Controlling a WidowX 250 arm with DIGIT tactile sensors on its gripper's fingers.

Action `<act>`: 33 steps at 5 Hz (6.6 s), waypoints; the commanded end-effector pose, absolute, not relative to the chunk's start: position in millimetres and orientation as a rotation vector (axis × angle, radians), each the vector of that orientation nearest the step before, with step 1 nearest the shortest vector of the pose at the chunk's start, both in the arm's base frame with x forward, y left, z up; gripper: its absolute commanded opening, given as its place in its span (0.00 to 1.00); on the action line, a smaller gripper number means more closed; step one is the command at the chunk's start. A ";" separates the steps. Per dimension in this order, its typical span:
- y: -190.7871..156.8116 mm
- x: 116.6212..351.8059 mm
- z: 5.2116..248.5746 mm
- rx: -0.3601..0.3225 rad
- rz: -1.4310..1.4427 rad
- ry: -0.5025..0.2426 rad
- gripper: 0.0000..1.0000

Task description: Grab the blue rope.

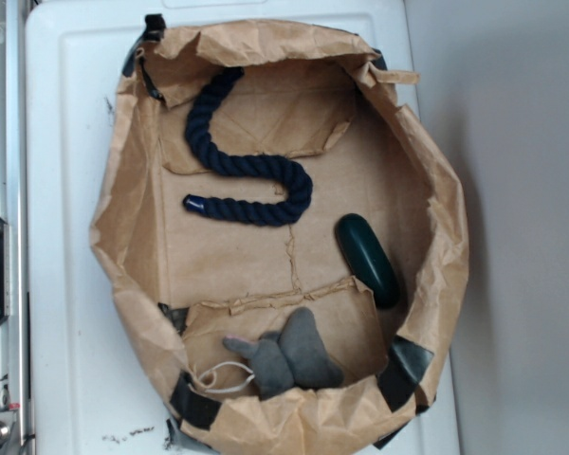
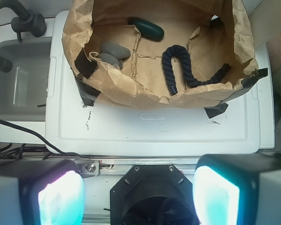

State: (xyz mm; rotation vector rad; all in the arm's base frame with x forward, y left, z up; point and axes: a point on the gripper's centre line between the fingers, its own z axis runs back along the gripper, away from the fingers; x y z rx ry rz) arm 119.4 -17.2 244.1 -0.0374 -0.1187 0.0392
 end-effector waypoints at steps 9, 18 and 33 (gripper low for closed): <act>2.8 189.1 201.8 0.002 0.026 -0.109 1.00; 49.3 278.7 87.7 0.034 0.117 -0.151 1.00; 71.8 280.1 18.3 0.126 -0.388 -0.177 0.00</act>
